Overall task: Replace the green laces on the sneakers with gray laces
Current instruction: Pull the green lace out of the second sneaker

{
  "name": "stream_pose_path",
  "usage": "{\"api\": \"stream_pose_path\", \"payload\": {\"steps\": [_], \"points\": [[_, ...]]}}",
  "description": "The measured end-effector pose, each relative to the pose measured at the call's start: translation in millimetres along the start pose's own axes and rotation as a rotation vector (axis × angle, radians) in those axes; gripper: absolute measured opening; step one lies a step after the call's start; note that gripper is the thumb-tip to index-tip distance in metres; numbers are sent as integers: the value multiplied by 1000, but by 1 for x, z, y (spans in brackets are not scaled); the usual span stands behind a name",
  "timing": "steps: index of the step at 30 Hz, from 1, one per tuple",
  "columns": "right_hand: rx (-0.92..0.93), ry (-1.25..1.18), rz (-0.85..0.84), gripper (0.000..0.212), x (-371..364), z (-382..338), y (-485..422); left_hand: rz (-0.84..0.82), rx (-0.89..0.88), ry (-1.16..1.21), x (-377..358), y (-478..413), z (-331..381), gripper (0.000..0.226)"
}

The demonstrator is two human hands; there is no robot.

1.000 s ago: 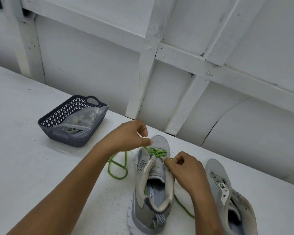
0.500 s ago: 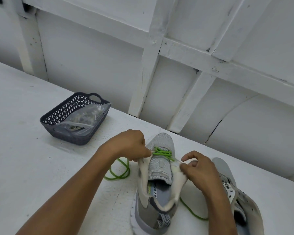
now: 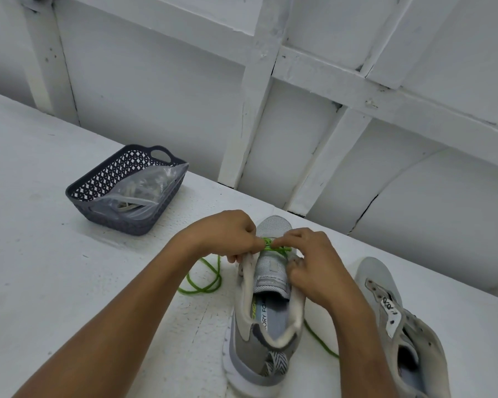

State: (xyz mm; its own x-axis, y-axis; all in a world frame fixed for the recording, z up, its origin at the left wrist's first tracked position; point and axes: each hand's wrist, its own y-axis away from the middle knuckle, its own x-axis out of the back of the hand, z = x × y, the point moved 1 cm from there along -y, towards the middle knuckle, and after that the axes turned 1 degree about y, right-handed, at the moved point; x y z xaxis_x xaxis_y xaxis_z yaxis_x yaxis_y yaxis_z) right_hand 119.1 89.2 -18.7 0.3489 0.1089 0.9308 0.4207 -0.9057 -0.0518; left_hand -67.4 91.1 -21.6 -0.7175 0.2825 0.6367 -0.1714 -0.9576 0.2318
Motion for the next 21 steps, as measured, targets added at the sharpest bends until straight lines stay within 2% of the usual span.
{"api": "stream_pose_path", "payload": {"steps": [5,8,9,11,14,16,18,21], "points": [[-31,96,-89,33,-5,-4,-10,-18,-7,30,-3,-1,2,19],[-43,29,-87,14,-6,-2,-11,-24,-2,38,-6,-2,3,17],[-53,-25,-68,14,-8,-1,-11,-23,2,43,-6,-2,2,16],[-85,-180,55,24,-13,2,-9,-22,2,50,-5,-2,1,16],[-184,-414,375,25,-22,6,-4,-30,3,54,-3,-1,1,15],[-273,-586,488,26,-27,5,1,-40,7,65,-3,0,2,15],[-300,-705,493,26,-28,3,2,-42,9,76,-5,0,3,14],[-268,-609,403,17,-24,2,2,-37,8,78,-7,0,3,14]]}}
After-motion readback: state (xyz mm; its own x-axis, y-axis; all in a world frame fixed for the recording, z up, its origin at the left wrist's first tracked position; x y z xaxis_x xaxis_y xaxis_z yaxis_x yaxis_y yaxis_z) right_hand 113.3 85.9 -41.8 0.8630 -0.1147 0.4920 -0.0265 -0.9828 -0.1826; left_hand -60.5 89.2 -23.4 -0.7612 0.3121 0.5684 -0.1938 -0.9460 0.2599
